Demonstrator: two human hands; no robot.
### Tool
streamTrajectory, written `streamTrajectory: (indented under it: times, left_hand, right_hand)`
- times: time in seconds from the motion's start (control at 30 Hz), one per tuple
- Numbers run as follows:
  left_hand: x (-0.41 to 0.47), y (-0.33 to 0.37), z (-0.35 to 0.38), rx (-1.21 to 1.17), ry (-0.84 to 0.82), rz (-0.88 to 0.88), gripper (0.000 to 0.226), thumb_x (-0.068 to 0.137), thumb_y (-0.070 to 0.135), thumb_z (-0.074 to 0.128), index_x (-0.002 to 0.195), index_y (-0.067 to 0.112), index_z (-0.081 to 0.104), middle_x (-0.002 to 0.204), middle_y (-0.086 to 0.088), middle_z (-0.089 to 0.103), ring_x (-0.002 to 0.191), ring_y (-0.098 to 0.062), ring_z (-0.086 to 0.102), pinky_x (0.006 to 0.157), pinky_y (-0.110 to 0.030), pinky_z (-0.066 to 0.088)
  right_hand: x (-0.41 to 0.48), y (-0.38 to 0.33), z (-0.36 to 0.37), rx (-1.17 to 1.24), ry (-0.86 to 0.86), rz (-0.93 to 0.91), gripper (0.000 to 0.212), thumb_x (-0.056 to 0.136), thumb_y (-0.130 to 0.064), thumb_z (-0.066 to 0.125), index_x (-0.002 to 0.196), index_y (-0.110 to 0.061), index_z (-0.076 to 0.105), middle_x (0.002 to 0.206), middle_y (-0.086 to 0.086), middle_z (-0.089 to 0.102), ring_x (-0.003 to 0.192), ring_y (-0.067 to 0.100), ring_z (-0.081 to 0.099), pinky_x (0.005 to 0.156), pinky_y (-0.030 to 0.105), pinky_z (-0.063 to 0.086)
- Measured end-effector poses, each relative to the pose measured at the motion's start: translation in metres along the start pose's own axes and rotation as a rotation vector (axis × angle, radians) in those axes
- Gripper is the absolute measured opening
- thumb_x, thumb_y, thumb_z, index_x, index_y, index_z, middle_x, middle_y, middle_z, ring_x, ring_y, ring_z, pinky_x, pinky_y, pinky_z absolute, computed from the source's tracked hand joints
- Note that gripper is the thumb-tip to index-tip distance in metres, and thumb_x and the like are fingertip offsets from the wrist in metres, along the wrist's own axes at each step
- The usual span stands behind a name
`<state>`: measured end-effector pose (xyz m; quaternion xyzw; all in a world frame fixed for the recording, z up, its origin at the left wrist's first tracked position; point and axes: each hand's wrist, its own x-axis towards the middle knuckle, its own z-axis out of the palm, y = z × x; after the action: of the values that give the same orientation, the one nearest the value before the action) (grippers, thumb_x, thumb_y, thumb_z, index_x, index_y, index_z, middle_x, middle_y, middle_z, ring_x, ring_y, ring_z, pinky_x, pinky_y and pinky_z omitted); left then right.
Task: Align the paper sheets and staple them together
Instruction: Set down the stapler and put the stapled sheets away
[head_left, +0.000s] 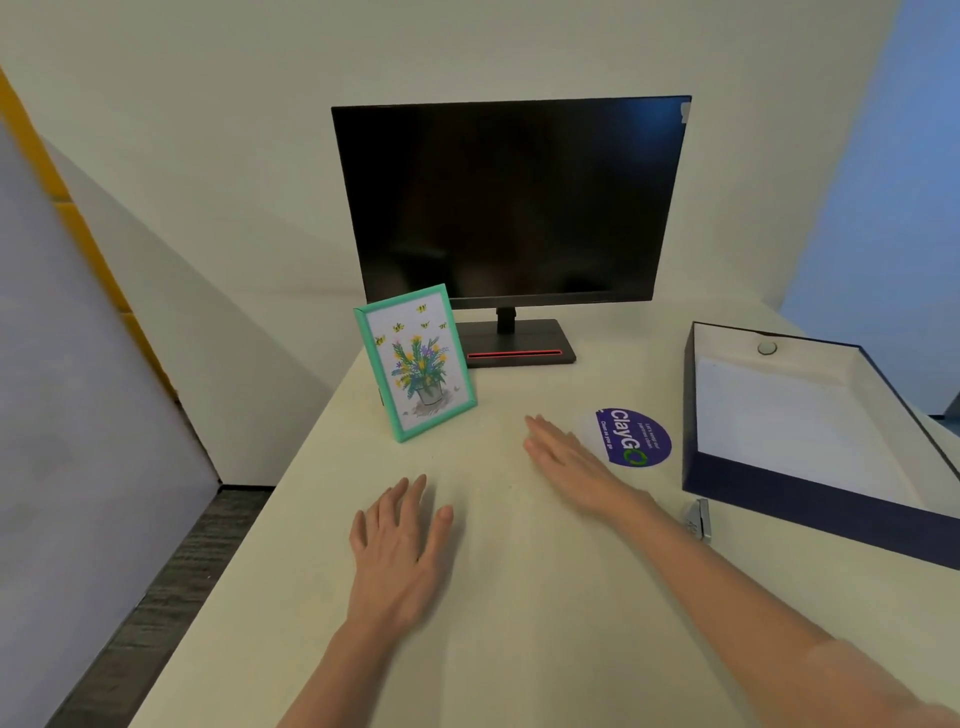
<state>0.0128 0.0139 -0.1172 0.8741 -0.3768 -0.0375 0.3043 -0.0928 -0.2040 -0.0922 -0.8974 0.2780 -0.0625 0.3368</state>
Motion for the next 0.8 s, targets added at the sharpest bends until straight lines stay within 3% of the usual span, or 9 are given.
streamTrajectory:
  times: [0.1,0.27,0.37,0.57,0.67,0.8]
  left_hand:
    - [0.001,-0.001,-0.001,-0.009,0.006,-0.008,0.086,0.073,0.071,0.0,0.147,0.033,0.022,0.151,0.008,0.024,0.141,-0.009,0.014,0.12,-0.038,0.004]
    - [0.001,-0.003,0.001,-0.014,0.011,0.002,0.084,0.074,0.069,0.001,0.146,0.033,0.024,0.15,0.008,0.026,0.14,-0.008,0.016,0.12,-0.037,0.004]
    - [0.003,-0.004,0.002,-0.023,0.015,0.0,0.083,0.074,0.07,0.001,0.145,0.035,0.024,0.15,0.009,0.026,0.14,-0.008,0.017,0.12,-0.036,0.004]
    - [0.004,-0.003,0.003,-0.042,0.02,-0.008,0.083,0.074,0.071,0.002,0.145,0.036,0.026,0.15,0.01,0.027,0.141,-0.008,0.018,0.12,-0.037,0.004]
    - [0.004,-0.002,0.002,-0.049,0.016,-0.008,0.083,0.074,0.07,0.002,0.144,0.035,0.028,0.149,0.009,0.028,0.14,-0.01,0.02,0.12,-0.037,0.004]
    - [0.003,0.0,0.0,-0.034,0.009,-0.012,0.083,0.074,0.069,0.001,0.144,0.033,0.03,0.148,0.007,0.029,0.139,-0.011,0.022,0.12,-0.038,0.004]
  right_hand:
    - [0.04,-0.006,0.006,-0.093,-0.086,-0.05,0.054,0.102,-0.047,0.017,0.152,-0.029,0.01,0.16,-0.009,0.007,0.147,0.003,0.002,0.118,0.029,-0.007]
    - [0.069,-0.026,0.012,-0.086,-0.162,-0.059,0.054,0.1,-0.052,0.008,0.151,-0.035,0.016,0.16,-0.011,0.011,0.147,0.003,0.002,0.118,0.029,-0.01]
    - [0.058,-0.034,0.017,-0.105,-0.214,-0.107,0.053,0.101,-0.051,0.011,0.15,-0.035,0.019,0.159,-0.012,0.011,0.147,0.007,0.0,0.118,0.029,-0.007]
    - [-0.005,-0.028,0.029,-0.09,-0.3,-0.242,0.05,0.101,-0.049,0.017,0.149,-0.038,0.022,0.157,-0.019,0.019,0.145,-0.002,0.006,0.121,0.029,0.0]
    - [-0.022,-0.025,0.01,0.007,-0.218,-0.116,0.047,0.1,-0.053,0.018,0.146,-0.047,0.022,0.154,-0.024,0.02,0.146,0.01,0.007,0.119,0.03,-0.001]
    - [-0.018,-0.003,-0.014,-0.061,-0.034,0.035,0.053,0.103,-0.043,0.02,0.152,-0.03,0.009,0.161,-0.008,0.006,0.147,0.007,0.0,0.115,0.023,-0.005]
